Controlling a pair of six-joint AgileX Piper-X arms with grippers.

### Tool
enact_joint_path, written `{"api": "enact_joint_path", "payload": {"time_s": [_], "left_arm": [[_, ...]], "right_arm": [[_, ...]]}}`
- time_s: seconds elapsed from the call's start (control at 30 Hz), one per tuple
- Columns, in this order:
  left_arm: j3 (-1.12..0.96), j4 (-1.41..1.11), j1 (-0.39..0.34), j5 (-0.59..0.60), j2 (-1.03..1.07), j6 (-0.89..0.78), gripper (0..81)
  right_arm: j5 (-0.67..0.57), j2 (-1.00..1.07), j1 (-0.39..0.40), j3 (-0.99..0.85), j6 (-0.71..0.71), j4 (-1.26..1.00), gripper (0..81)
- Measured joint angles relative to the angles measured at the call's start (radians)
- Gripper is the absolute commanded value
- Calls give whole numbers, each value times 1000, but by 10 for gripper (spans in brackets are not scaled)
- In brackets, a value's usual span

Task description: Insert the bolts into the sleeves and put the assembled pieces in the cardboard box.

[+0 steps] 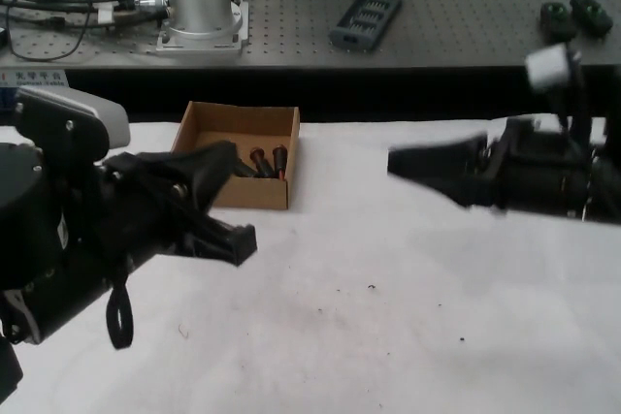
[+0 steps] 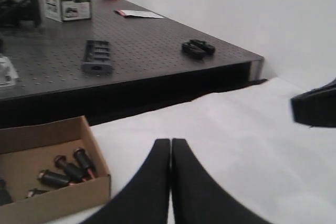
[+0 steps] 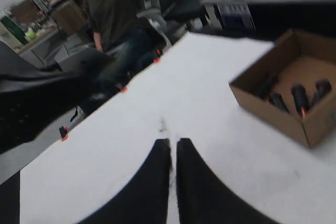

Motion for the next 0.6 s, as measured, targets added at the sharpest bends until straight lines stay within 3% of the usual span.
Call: {"api": "enact_joint_path", "payload": {"time_s": [0.13,0.6], "left_arm": [[0,-4,0,-195,0,0,6],[0,-4,0,-238,0,0,6]], "right_arm": [[-24,-5,0,0,1,-67,54],[-29,-5,0,0,1,-75,54]]}}
